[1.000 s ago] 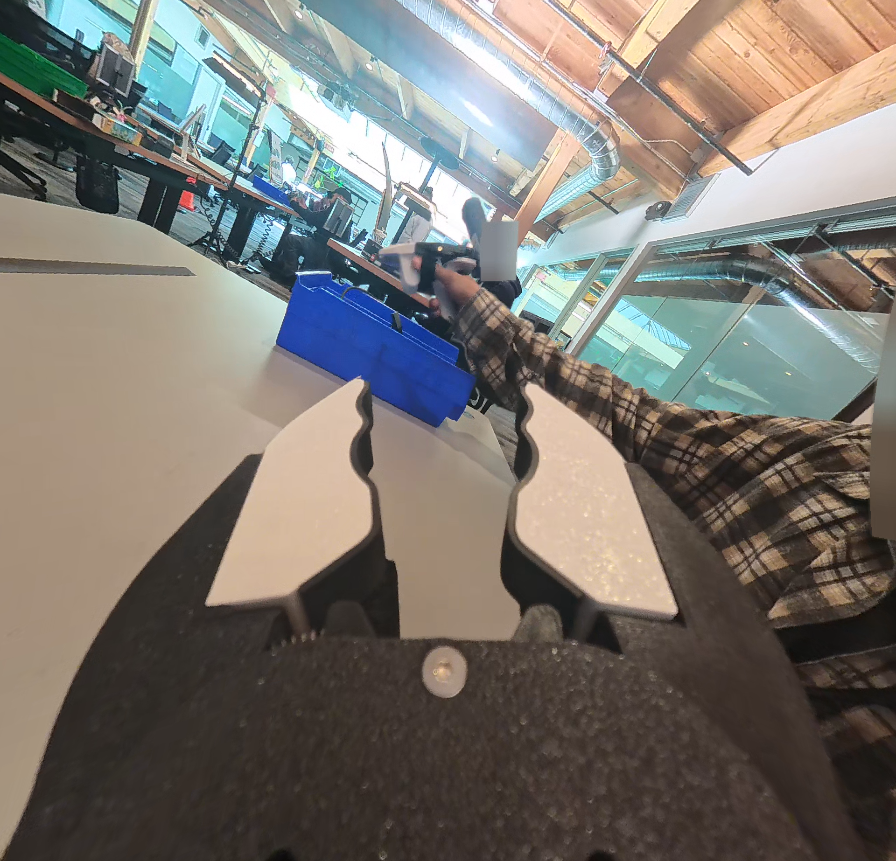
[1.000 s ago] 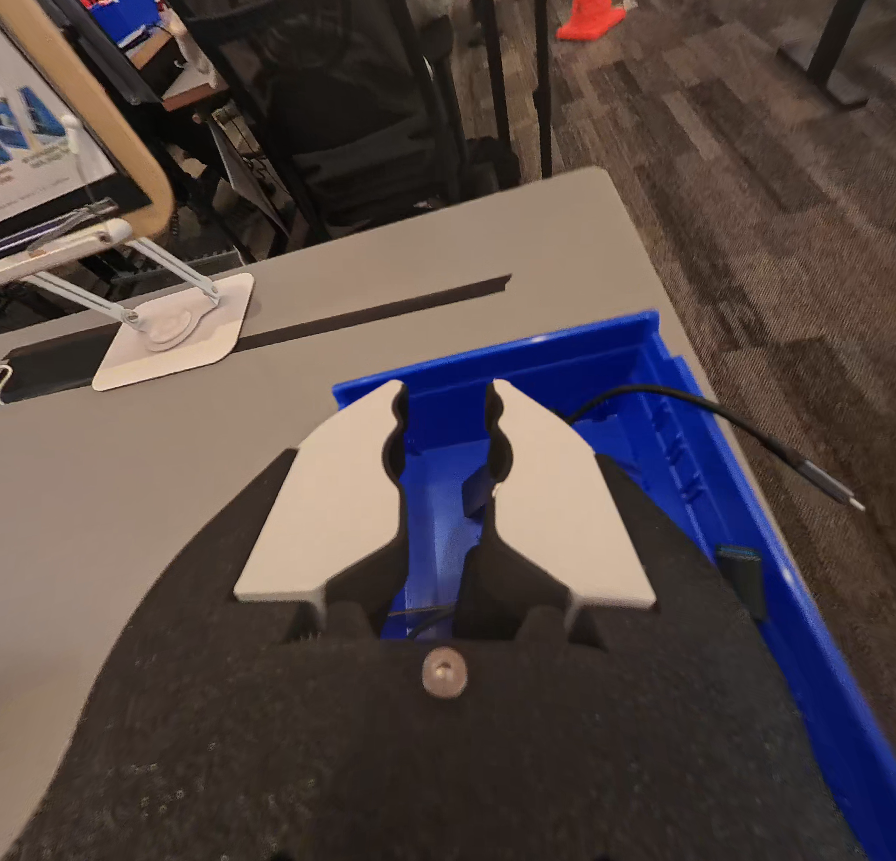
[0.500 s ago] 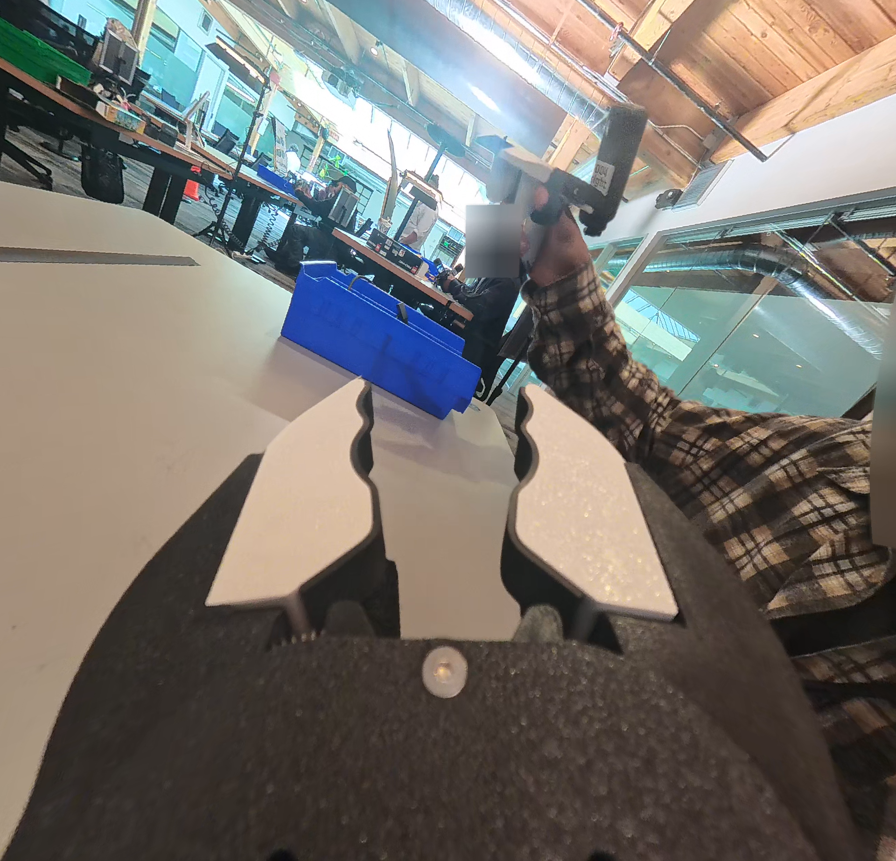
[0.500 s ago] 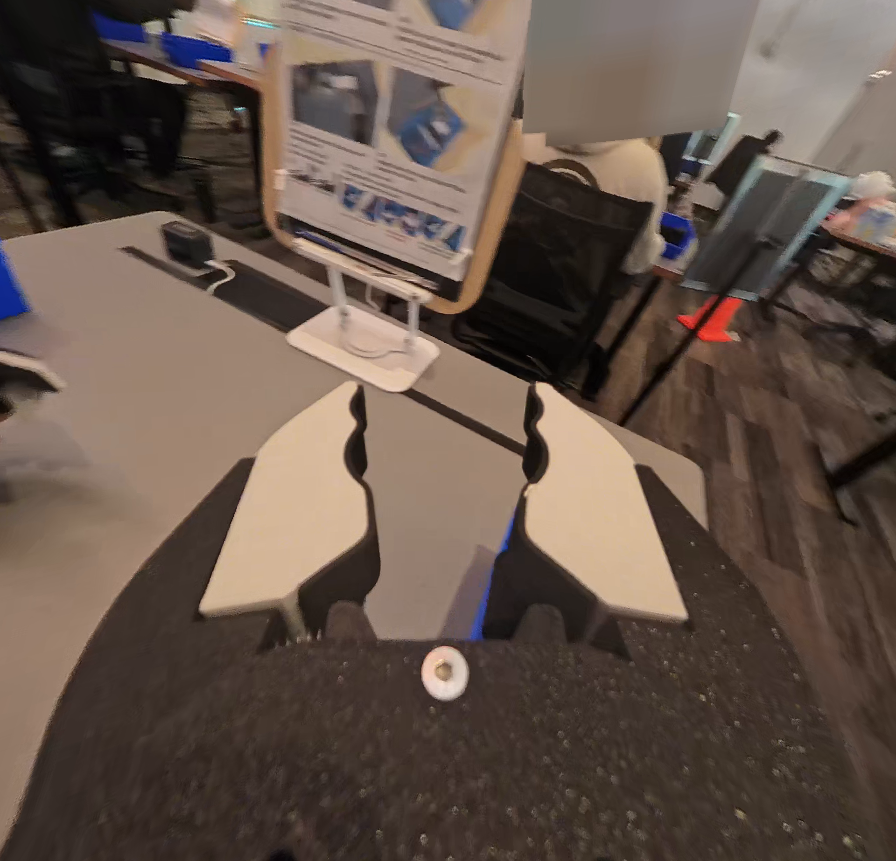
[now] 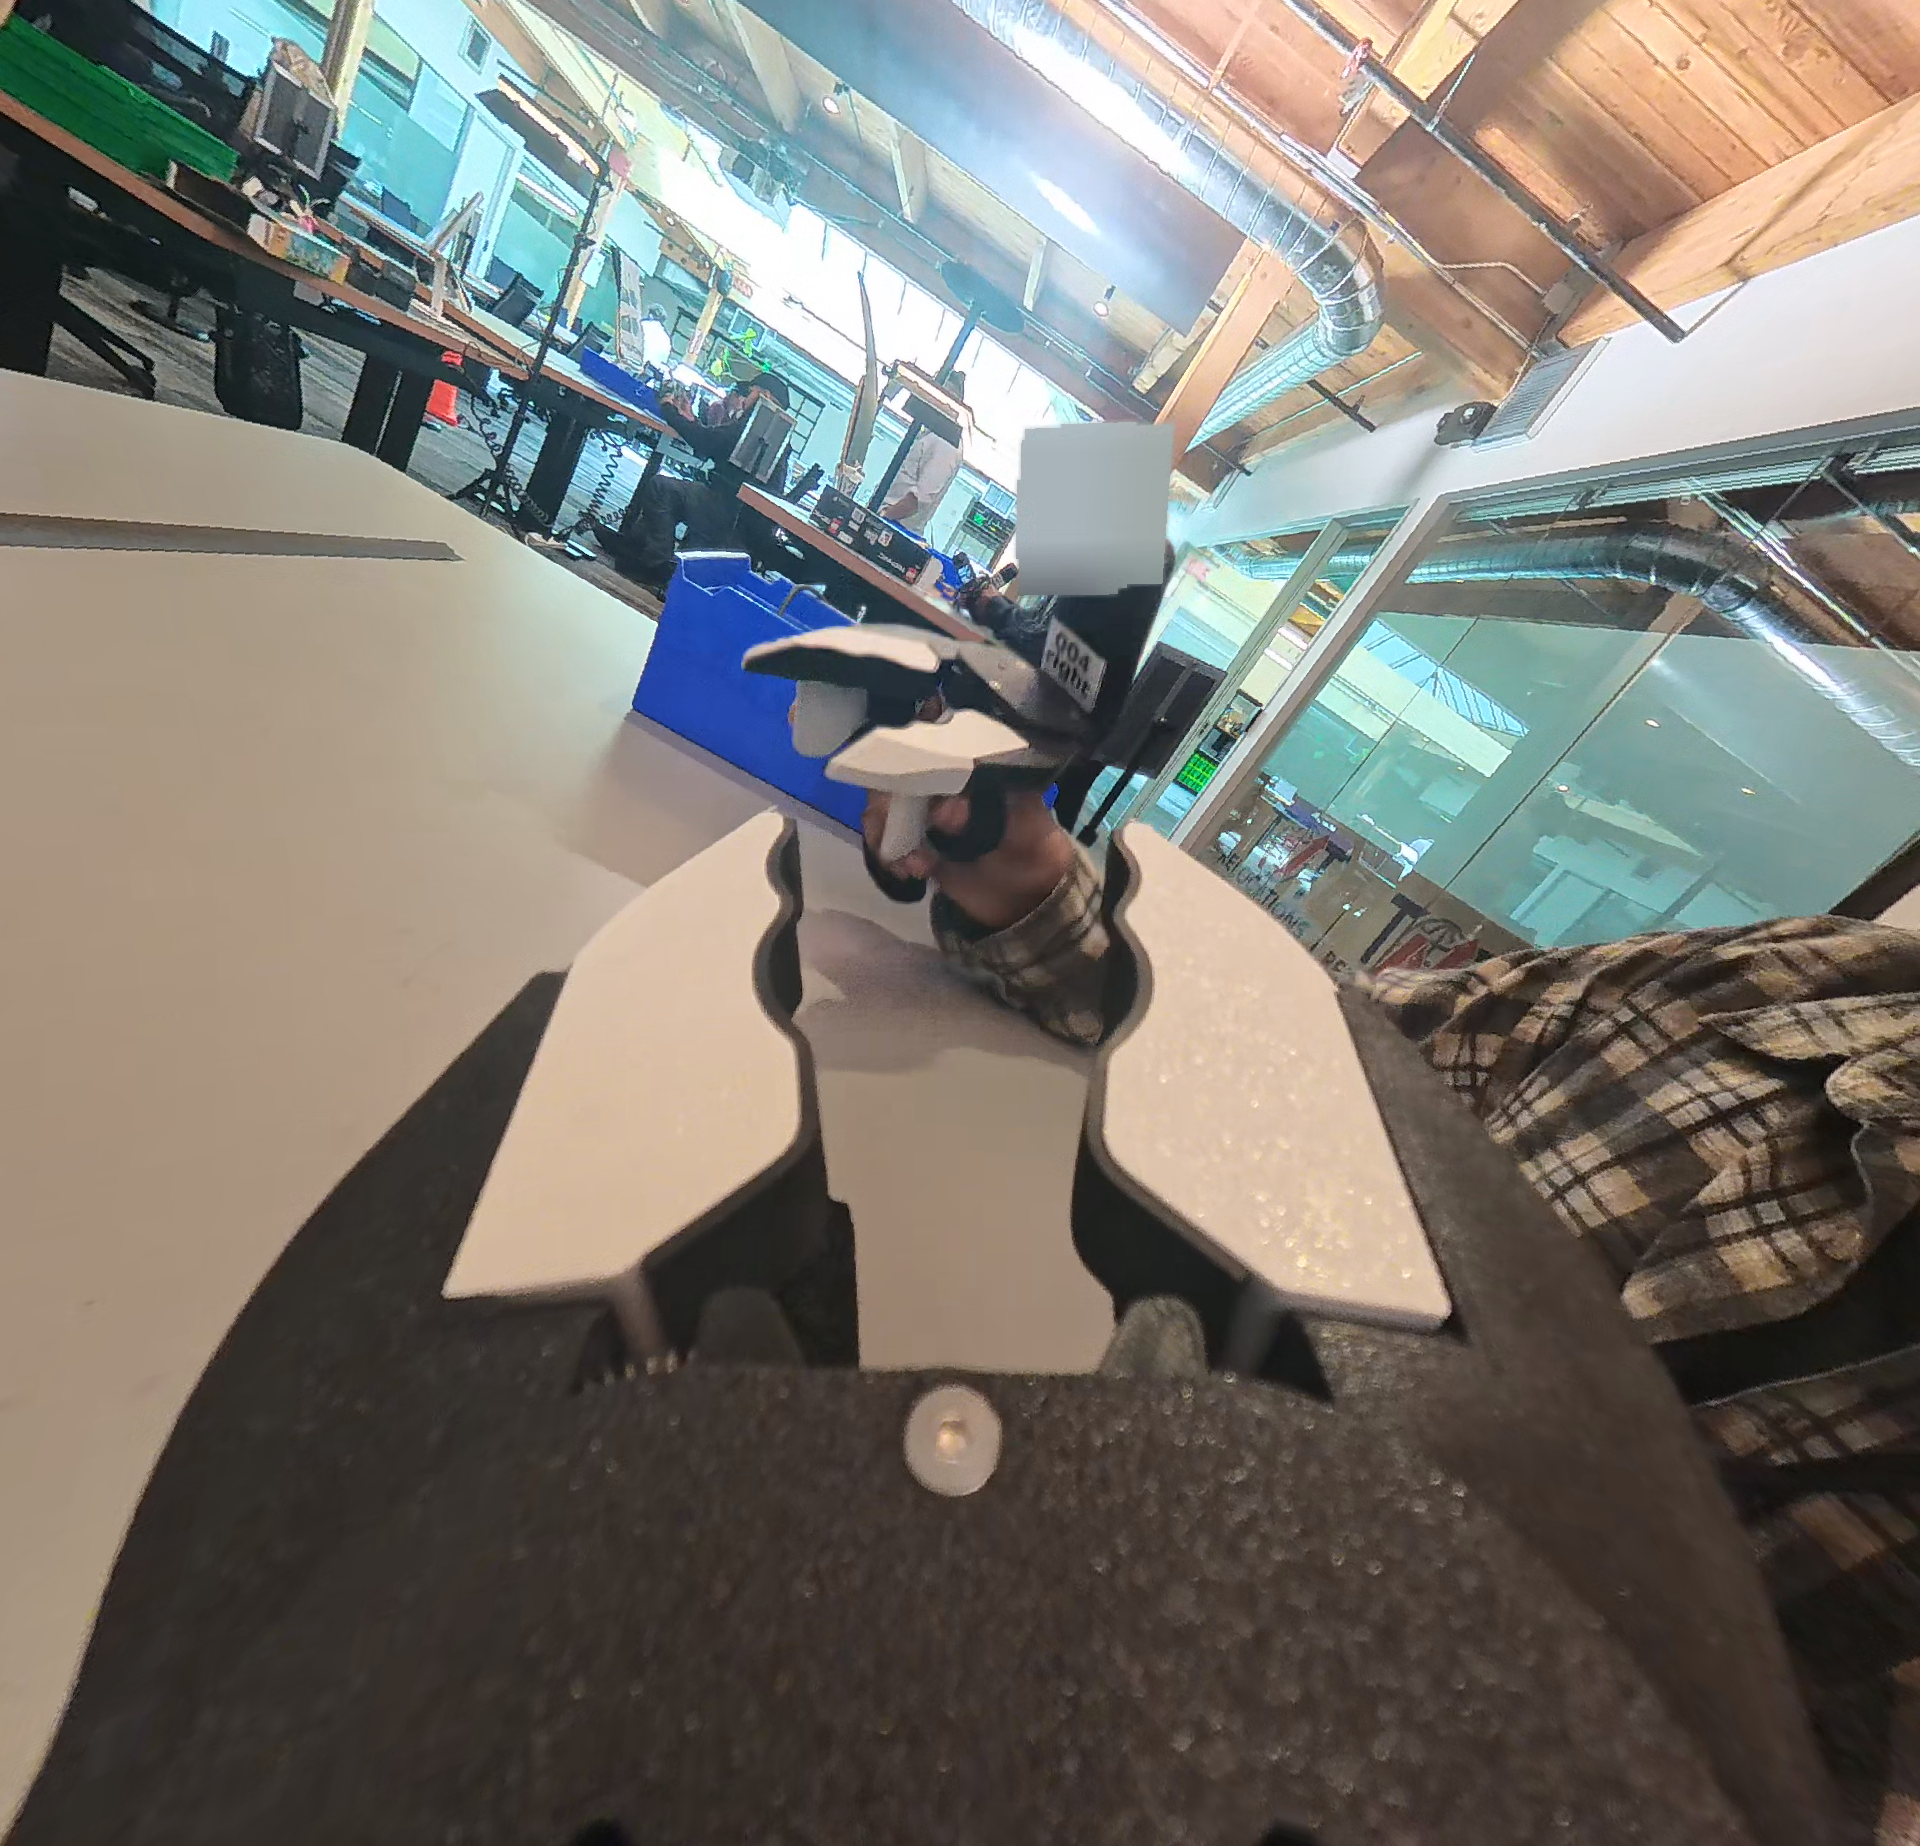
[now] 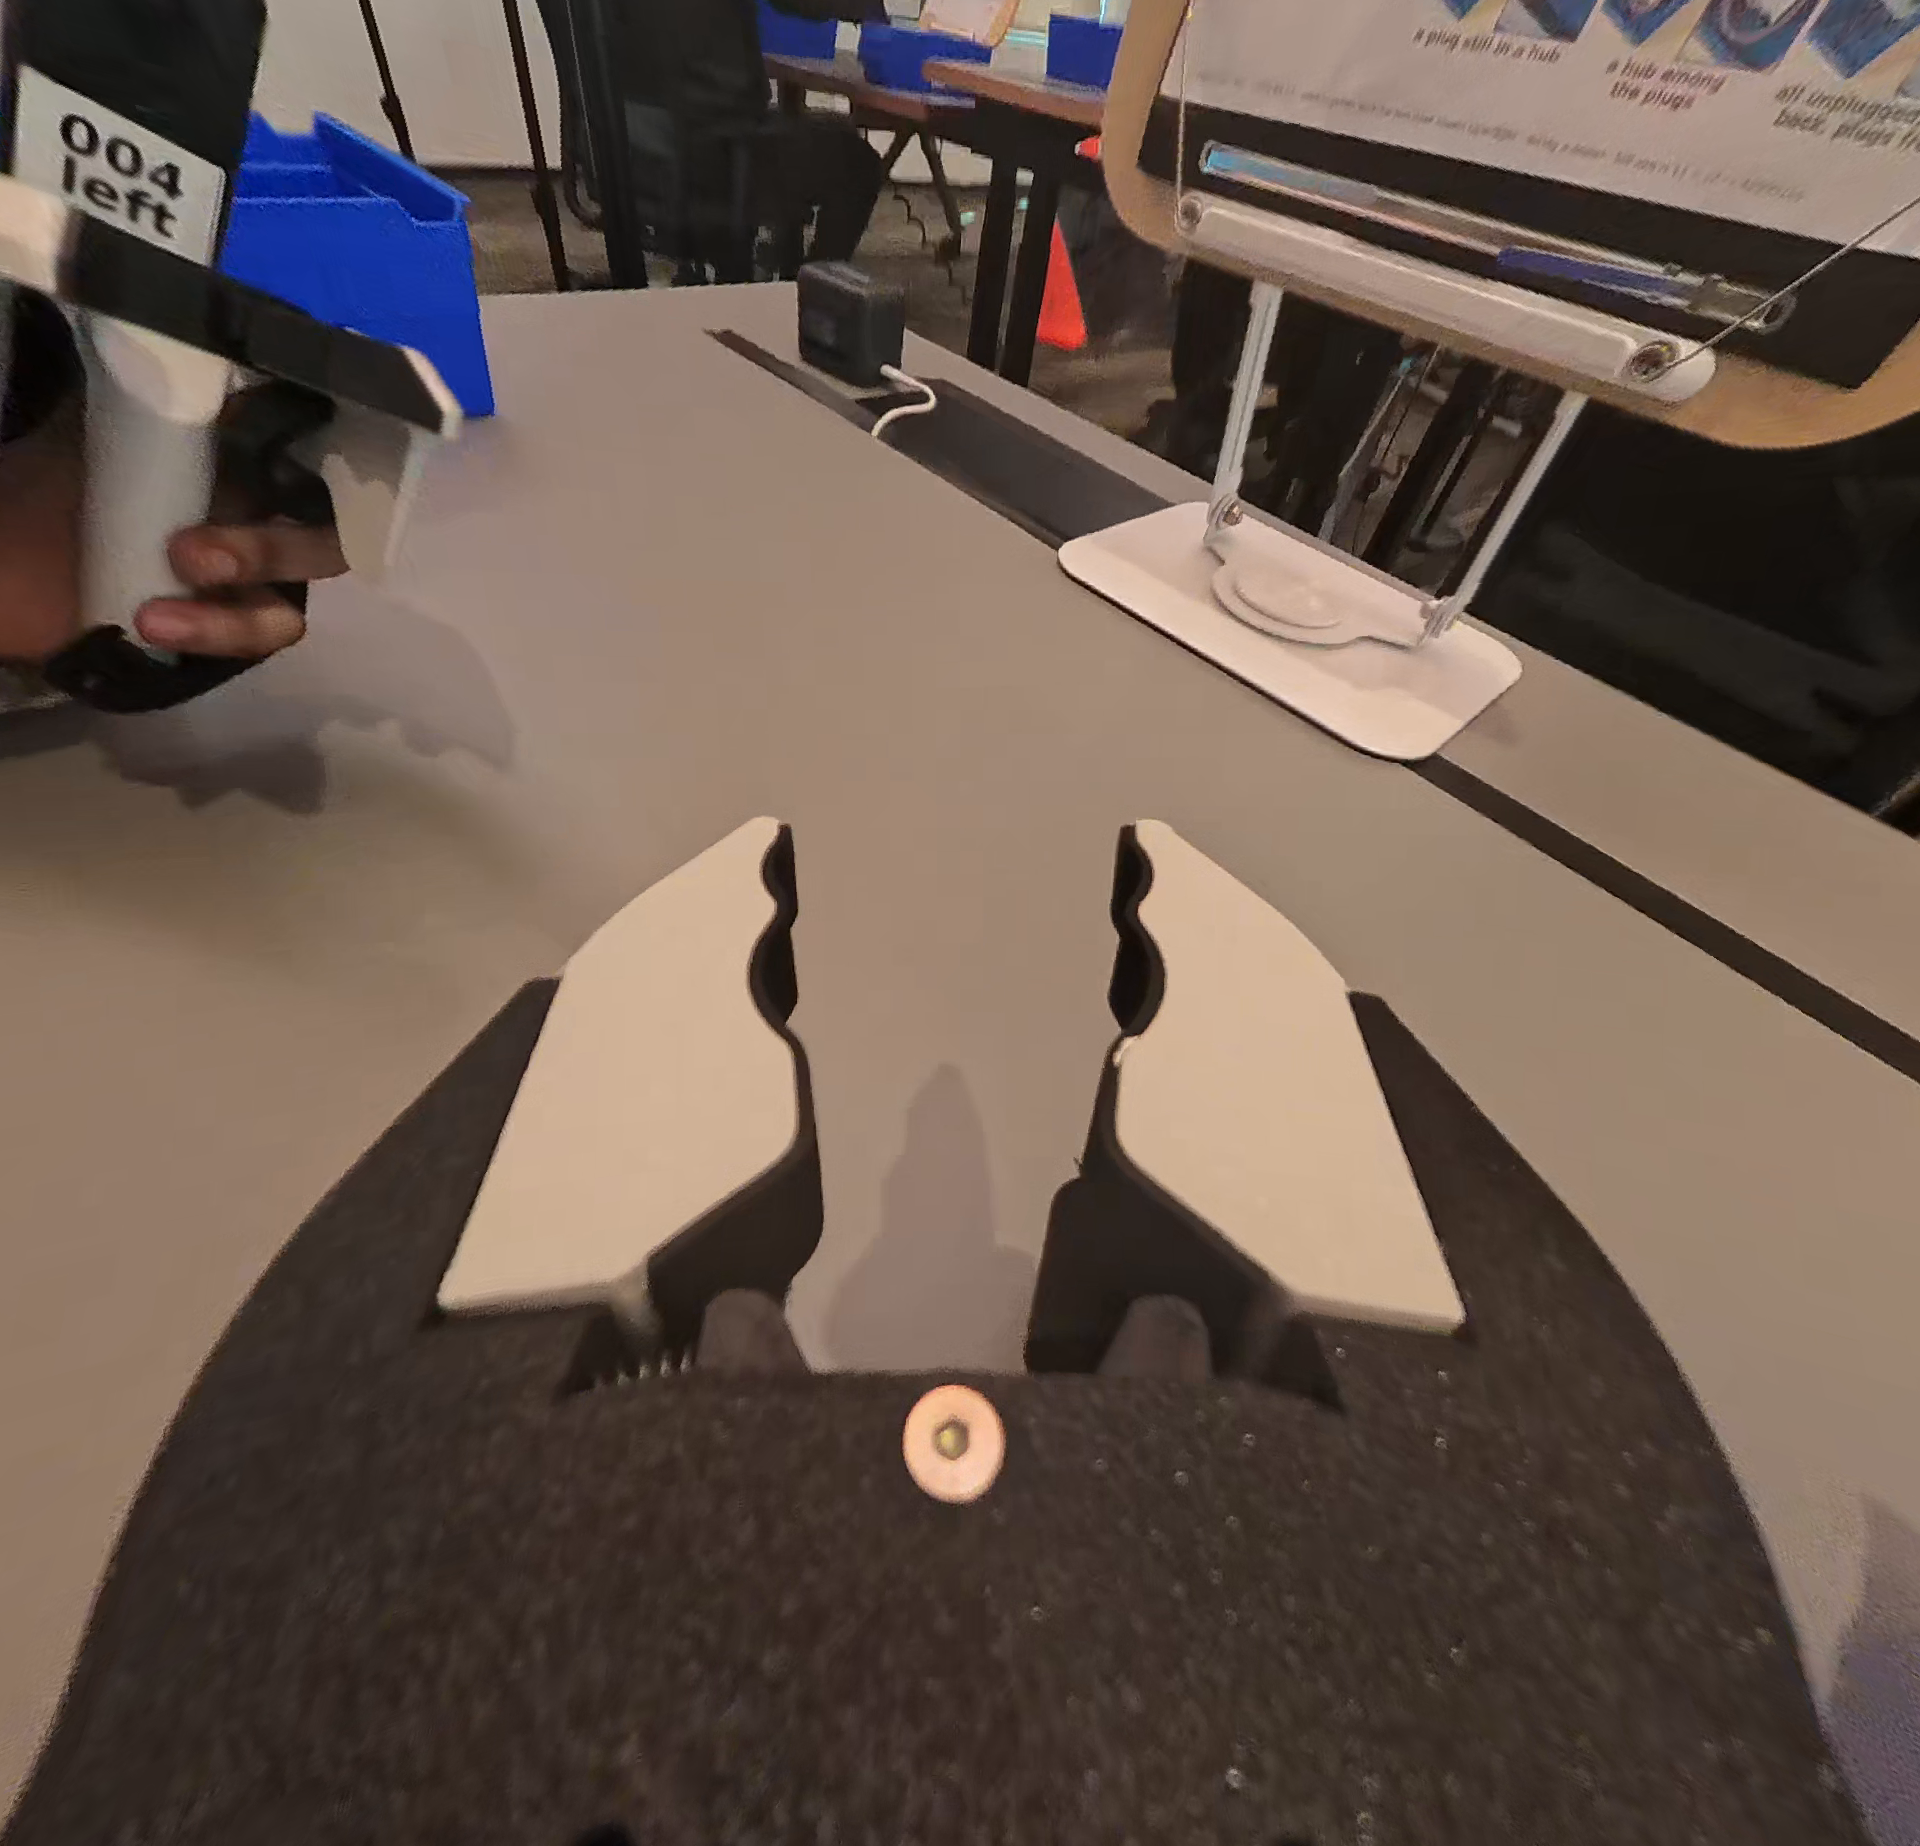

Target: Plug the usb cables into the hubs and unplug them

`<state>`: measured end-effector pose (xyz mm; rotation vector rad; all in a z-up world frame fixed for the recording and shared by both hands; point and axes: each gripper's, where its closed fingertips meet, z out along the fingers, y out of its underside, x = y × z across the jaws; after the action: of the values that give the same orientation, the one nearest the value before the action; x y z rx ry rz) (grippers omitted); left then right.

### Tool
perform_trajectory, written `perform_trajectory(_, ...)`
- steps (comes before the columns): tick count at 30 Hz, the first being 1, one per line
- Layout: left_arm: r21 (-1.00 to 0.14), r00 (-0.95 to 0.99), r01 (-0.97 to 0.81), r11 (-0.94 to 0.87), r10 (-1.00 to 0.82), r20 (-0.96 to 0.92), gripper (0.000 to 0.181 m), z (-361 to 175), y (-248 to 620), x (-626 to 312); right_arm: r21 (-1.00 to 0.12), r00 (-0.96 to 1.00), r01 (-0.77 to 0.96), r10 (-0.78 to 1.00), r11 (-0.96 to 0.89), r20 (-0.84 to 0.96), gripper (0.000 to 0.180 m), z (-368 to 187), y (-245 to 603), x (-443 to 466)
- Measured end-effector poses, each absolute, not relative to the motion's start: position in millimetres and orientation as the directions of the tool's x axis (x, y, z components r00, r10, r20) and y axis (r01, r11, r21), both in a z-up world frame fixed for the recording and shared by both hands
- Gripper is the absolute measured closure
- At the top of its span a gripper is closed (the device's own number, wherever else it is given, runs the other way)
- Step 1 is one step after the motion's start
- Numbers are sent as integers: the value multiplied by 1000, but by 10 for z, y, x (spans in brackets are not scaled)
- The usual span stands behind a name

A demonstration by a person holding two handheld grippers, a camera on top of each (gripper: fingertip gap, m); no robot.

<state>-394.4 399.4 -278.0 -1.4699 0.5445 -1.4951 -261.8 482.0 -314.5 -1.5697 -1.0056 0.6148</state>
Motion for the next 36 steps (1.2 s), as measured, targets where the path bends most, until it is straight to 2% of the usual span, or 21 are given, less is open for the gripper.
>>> perform_trajectory(4,-831,163,302,-467,-834,528,126,-2809,4013,-3942,-963,473,270,871,1,134,131,-3290,4742,-2671)
perform_trajectory(9,-870,230,277,-407,-851,471,126,-2723,4026,-4025,-952,433,301,882,55,187,132,-3286,4633,-2705)
perform_trajectory(13,-918,316,268,-291,-874,369,126,-2267,3913,-4274,-945,409,318,889,71,204,133,-3301,4570,-2720)
perform_trajectory(17,-981,556,88,-172,-809,192,128,-1770,3771,-4924,-943,390,326,900,62,194,133,-3330,4547,-2728)
perform_trajectory(20,-973,735,-86,-214,-673,83,123,-1633,3716,-5729,-944,372,324,909,66,191,132,-3327,4511,-2750)
perform_trajectory(24,-876,835,-246,-415,-550,26,119,-1951,3644,-6778,-941,347,328,915,87,205,133,-3308,4453,-2794)
perform_trajectory(29,-626,858,-407,-665,-514,-11,126,-2814,3580,-7563,-938,320,331,924,100,211,133,-3326,4389,-2875)
perform_trajectory(36,-310,821,-558,-770,-566,-73,131,-3628,3665,-8018,-922,320,369,915,120,247,133,-3324,4358,-2923)
